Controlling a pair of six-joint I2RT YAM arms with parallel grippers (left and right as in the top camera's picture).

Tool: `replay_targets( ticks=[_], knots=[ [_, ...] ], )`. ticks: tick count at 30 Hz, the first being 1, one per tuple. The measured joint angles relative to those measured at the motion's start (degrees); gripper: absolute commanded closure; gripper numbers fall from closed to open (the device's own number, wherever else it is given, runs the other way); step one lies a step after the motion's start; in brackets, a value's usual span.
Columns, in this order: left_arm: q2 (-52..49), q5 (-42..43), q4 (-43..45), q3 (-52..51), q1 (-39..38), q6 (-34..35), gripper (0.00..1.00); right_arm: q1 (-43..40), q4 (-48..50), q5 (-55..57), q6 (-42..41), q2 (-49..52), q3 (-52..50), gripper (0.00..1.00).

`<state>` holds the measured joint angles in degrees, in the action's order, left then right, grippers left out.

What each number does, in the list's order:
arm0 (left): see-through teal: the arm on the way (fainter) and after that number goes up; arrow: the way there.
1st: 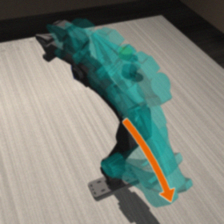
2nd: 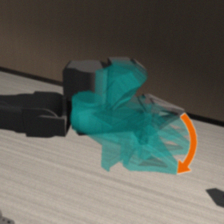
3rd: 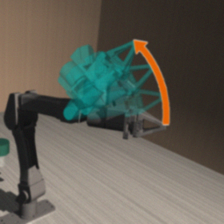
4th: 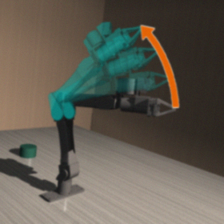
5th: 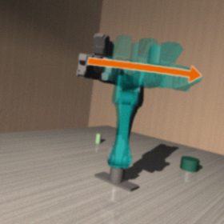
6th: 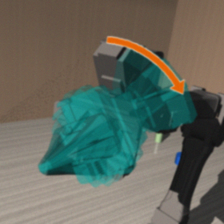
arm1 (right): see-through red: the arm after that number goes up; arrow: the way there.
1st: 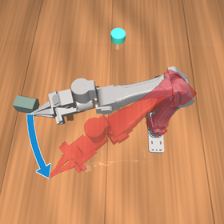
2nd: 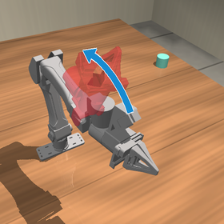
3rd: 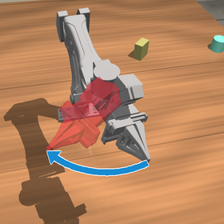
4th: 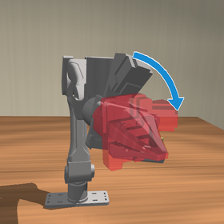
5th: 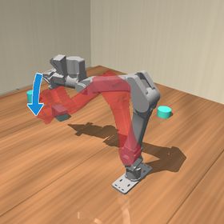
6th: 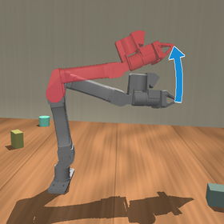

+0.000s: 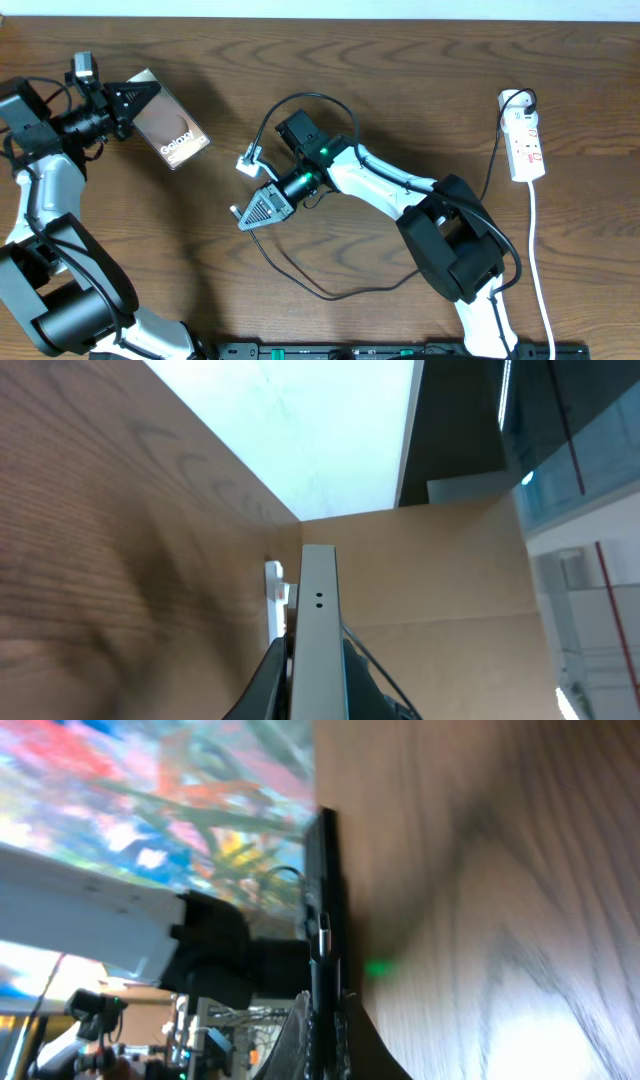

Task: Plug charger to phone and switch on socket
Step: 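Lift the plug and carry it toward the phone's bottom port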

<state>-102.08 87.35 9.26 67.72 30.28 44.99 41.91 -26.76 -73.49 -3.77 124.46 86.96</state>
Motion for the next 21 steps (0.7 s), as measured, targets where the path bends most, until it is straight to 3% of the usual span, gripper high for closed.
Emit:
replay_targets(
  ticks=[9,21],
  knots=[
    [0.0,0.02,0.0,0.0,-2.75,-5.07,0.92,-2.29,10.21,-4.92,-2.19,0.0,0.04,0.99],
    [0.0,0.02,0.0,0.0,-6.21,-10.08,0.93,-6.27,20.74,-5.9,-12.2,0.0,0.11,0.99]
  ],
)
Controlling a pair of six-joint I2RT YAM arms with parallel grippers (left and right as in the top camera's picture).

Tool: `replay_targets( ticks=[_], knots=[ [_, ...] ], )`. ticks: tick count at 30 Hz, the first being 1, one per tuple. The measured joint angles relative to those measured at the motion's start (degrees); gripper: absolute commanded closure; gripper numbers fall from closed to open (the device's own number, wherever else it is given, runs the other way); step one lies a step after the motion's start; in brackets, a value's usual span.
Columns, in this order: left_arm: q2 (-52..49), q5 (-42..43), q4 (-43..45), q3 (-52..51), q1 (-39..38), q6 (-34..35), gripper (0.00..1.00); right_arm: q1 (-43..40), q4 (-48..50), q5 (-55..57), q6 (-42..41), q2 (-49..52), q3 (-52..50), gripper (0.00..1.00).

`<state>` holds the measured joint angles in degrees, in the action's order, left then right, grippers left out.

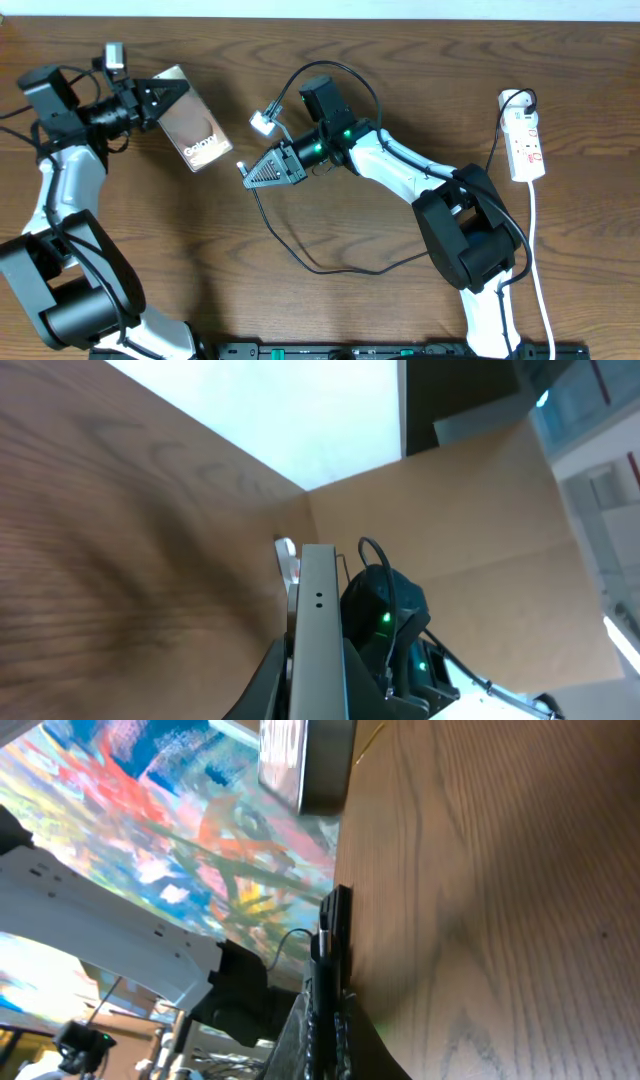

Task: Plug charger to phone and switch on socket
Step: 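Lift the plug and carry it toward the phone's bottom port, then push the plug into the phone's port held by the left gripper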

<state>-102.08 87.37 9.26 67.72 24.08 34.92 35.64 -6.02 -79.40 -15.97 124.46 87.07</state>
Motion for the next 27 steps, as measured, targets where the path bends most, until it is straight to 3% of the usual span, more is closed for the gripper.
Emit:
replay_targets(
  ticks=[27],
  knots=[
    [0.0,0.0,0.0,0.0,-4.63,-2.21,0.92,1.25,3.8,-1.62,-1.29,0.0,0.0,0.99]
  ],
)
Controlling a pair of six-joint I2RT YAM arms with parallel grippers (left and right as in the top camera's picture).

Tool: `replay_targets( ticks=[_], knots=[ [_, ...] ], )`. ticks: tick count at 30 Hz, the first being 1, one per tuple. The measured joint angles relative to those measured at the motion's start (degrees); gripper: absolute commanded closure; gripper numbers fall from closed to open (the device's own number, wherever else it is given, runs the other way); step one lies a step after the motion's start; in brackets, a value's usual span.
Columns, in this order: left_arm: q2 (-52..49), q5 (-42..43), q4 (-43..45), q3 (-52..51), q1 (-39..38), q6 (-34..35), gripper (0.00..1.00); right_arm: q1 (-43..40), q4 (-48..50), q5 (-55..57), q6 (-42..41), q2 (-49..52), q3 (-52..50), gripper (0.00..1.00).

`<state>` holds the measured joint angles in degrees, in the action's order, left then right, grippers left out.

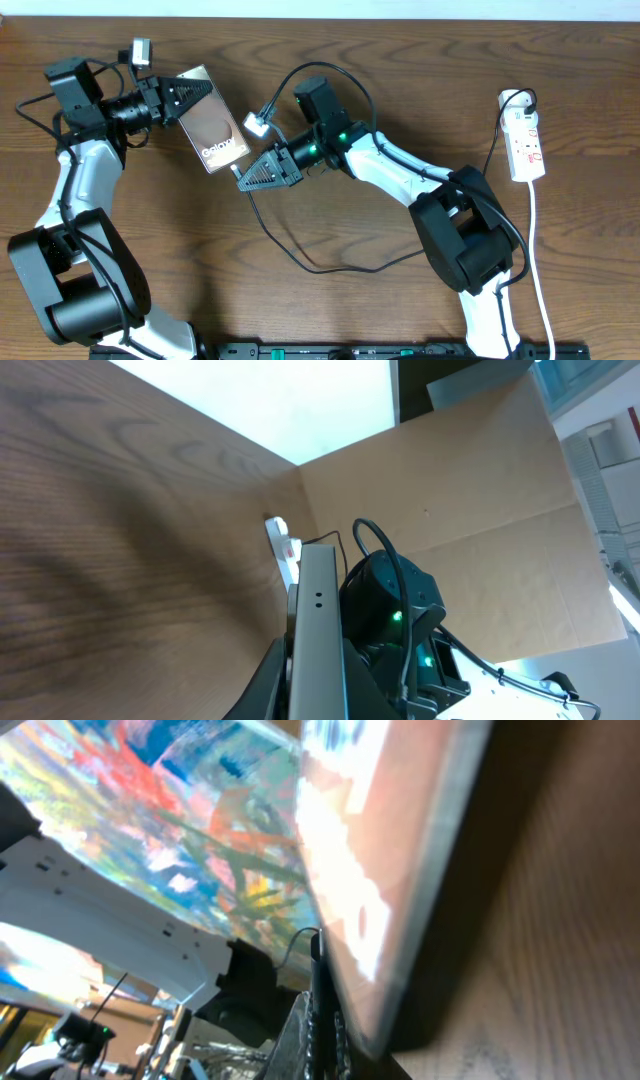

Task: Plug charger to phone and switch on socket
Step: 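Push the plug into the phone's port held by the left gripper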

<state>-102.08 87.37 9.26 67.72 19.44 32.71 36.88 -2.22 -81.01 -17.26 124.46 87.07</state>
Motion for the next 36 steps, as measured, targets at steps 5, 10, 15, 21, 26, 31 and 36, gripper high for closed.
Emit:
replay_targets(
  ticks=[5,10,15,21,26,31,36],
  knots=[
    [0.0,0.0,0.0,0.0,-0.07,0.0,0.93,0.15,0.07,-1.9,1.86,0.0,0.0,0.99],
    [0.0,0.0,0.0,0.0,-0.07,0.0,0.93,0.15,0.17,-2.99,4.11,0.0,0.0,0.99],
    [0.0,0.0,0.0,0.0,-0.07,0.0,0.93,0.15,0.17,-3.76,6.73,0.07,0.0,0.99],
    [0.0,0.0,0.0,0.0,-0.07,0.0,0.93,0.15,0.33,-6.23,8.79,2.78,0.11,0.99],
    [0.0,0.0,0.0,0.0,-0.07,0.0,0.92,0.15,1.25,-6.49,8.72,4.55,0.09,0.99],
    [0.0,0.0,-0.02,0.0,-0.07,-0.13,0.93,0.15,2.54,-6.86,8.52,4.52,0.22,0.99],
    [0.0,-0.02,-0.02,0.0,-0.07,-1.09,0.93,0.15,5.29,-6.93,7.17,4.52,0.2,0.99]
  ],
)
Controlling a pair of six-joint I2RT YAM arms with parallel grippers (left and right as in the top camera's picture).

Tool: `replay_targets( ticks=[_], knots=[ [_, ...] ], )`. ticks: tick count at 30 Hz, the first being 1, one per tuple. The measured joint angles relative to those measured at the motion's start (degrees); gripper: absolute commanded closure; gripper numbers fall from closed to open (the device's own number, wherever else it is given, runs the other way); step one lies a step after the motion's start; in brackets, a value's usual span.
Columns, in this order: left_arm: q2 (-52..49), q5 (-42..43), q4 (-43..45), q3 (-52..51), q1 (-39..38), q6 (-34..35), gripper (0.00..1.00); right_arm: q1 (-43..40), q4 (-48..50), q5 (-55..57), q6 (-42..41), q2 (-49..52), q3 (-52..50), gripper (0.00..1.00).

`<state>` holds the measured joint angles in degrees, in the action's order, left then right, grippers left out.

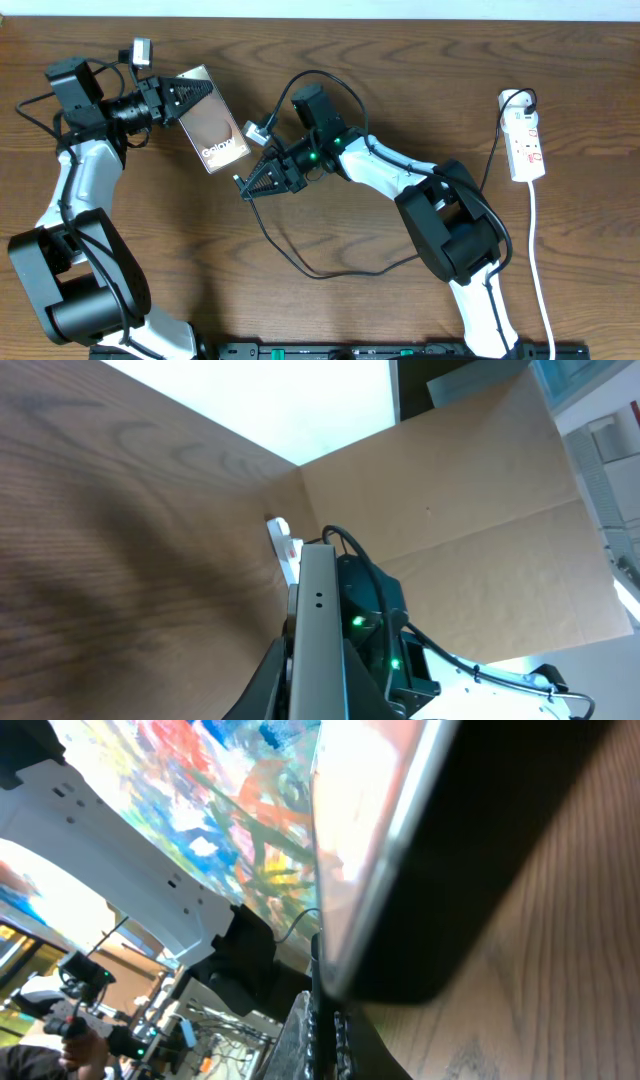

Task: Plug charger to phone and switch on socket
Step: 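Push the plug into the phone's port held by the left gripper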

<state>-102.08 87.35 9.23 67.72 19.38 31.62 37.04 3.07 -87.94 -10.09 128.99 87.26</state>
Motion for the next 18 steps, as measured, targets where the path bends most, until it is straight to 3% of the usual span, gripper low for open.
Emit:
replay_targets(
  ticks=[18],
  knots=[
    [0.0,0.02,0.02,0.0,0.0,-0.63,0.93,0.0,5.46,-0.17,-4.2,0.0,0.02,0.99]
  ],
)
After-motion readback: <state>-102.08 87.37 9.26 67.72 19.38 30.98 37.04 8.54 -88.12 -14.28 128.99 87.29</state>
